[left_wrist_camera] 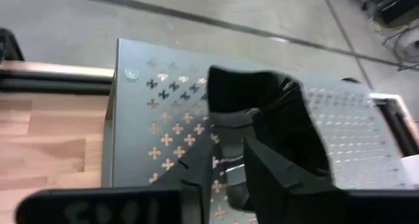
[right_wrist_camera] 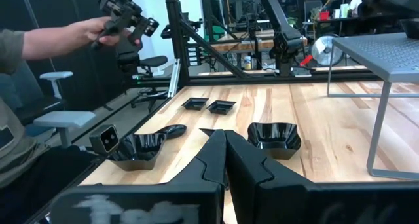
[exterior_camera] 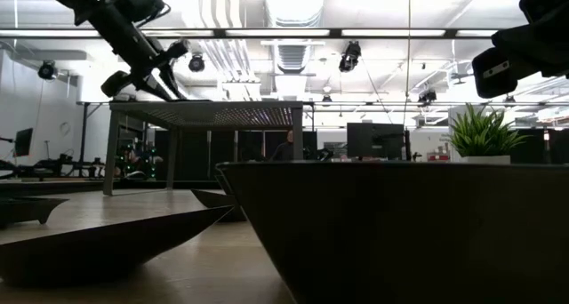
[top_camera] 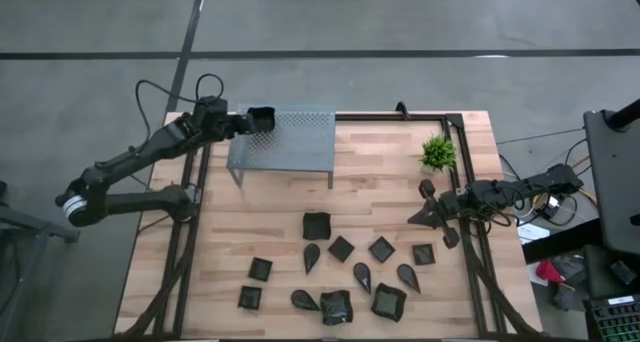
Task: Pick & Place Mini shaped plates
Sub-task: Stack the black distorted square plate on top of the black distorted square plate on the shelf
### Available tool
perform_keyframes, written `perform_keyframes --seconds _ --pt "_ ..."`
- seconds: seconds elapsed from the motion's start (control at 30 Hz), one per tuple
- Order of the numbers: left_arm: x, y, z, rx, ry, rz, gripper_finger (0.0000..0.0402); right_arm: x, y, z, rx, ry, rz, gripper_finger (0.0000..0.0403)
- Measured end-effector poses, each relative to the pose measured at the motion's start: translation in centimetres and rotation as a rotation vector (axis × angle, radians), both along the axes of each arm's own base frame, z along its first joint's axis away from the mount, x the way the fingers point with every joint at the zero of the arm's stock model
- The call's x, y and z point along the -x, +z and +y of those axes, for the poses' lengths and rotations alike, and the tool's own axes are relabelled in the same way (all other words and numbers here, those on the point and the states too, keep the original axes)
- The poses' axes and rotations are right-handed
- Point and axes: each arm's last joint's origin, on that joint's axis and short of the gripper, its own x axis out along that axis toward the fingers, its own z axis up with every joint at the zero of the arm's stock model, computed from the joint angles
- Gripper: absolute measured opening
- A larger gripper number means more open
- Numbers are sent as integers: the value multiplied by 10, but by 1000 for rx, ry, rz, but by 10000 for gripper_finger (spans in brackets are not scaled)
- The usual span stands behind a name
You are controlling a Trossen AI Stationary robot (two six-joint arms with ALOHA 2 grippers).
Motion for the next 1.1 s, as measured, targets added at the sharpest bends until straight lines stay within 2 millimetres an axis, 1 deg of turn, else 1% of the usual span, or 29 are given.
perform_keyframes --seconds 0.13,0.27,0.4,0.6,0.83,1.0,1.1 --pt "4 12 -5 -48 -51 -12 104 0 0 0 0 0 0 8" --pt "4 23 -16 -64 -196 -93 108 0 0 0 0 0 0 8" --pt "-5 29 -33 -82 -414 -171 108 0 0 0 0 0 0 8" --pt "-26 34 -67 -89 -669 -235 108 0 0 0 0 -1 0 8" --pt "-50 24 -109 -4 -773 -216 108 0 0 0 0 0 0 8" --pt "-66 11 -141 93 -814 -179 108 0 0 0 0 0 0 8" --pt "-77 -1 -158 152 -800 -141 108 0 0 0 0 0 0 8"
